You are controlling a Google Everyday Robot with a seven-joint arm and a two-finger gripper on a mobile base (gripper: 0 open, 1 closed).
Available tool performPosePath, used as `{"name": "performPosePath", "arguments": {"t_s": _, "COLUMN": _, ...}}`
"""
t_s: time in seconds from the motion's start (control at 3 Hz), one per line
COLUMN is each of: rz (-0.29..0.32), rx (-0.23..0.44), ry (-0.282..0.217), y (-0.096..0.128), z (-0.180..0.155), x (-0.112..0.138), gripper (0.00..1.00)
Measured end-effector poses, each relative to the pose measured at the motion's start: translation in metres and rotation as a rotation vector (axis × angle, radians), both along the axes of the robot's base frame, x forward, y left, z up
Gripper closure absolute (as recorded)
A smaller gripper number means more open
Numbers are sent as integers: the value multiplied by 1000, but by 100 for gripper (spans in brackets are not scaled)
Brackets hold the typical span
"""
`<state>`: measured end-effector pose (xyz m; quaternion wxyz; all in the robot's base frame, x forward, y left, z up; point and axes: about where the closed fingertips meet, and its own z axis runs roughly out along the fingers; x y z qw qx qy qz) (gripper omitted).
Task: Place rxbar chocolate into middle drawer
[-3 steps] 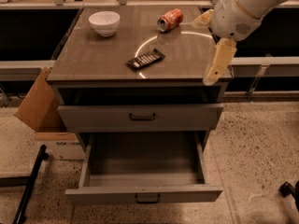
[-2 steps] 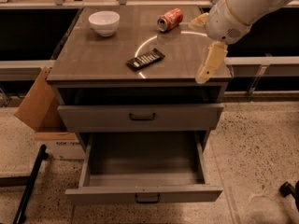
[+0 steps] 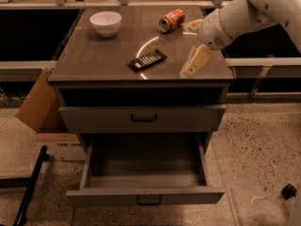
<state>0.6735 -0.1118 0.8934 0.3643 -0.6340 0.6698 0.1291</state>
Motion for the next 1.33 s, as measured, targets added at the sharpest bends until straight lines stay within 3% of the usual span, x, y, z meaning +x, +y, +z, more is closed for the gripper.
{"name": "performPosePath", "arguments": {"t_s": 0.33, "rz": -11, "rx": 94, "ry": 5, "y": 14, "z": -4, "x": 22, "gripper": 0}}
{"name": "performPosePath", "arguments": {"t_s": 1.0, "rz": -1, "rx": 128, "ry": 4, "y": 24, "z": -9, "x": 32, "gripper": 0}}
{"name": "performPosePath", "arguments": {"t_s": 1.33, "rz": 12, "rx": 149, "ry": 1, "y": 41, "z": -13, "x": 50, "gripper": 0}}
